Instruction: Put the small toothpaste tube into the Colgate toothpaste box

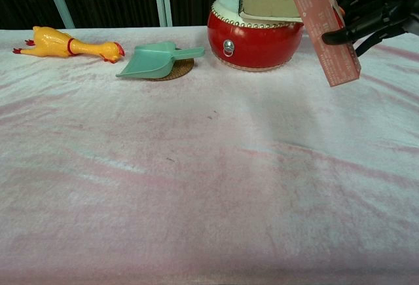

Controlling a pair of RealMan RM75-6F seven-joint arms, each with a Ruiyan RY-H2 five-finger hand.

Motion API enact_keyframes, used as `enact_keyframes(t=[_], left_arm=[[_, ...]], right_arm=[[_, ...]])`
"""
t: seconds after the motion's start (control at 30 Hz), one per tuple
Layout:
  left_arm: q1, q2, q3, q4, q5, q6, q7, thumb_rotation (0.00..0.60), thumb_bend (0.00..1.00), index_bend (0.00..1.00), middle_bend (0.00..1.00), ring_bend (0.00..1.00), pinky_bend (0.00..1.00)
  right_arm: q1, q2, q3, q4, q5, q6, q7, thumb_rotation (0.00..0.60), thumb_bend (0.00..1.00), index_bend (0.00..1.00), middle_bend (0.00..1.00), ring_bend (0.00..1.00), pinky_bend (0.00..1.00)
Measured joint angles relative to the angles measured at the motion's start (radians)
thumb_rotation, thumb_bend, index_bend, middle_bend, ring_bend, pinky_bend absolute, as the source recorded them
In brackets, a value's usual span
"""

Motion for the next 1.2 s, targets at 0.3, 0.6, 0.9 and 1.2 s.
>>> enact_keyframes(t=[0.3, 0.6, 0.9, 1.2], left_arm=[[0.172, 0.143, 0.034, -0.194, -0.037, 0.106, -0.038, 0.600, 0.01, 0.16, 0.14, 0.12, 0.23], [0.413, 0.258, 0.191, -0.315, -0.015, 0.238, -0.162, 0.600, 0.01, 0.15, 0.13, 0.12, 0.21], [0.609, 0.323, 0.299, -0.286, 0.047, 0.337, -0.370, 0.600, 0.01, 0.15, 0.11, 0.10, 0.17], [0.783, 0.334, 0.372, -0.236, 0.062, 0.409, -0.520, 0.600, 0.01, 0.13, 0.08, 0.08, 0.14]], right_arm=[[-0.024, -0.004, -0.085, 0.068, -0.037, -0.011, -0.020, 0.600, 0.35, 0.46, 0.43, 0.38, 0.36], [-0.038, -0.083, -0.172, 0.168, -0.082, -0.004, -0.071, 0.600, 0.35, 0.46, 0.40, 0.36, 0.31], [-0.037, -0.141, -0.210, 0.211, -0.092, -0.008, -0.148, 0.600, 0.16, 0.10, 0.07, 0.03, 0.12], [-0.063, -0.140, -0.247, 0.204, -0.149, 0.013, -0.180, 0.600, 0.15, 0.01, 0.00, 0.00, 0.10]])
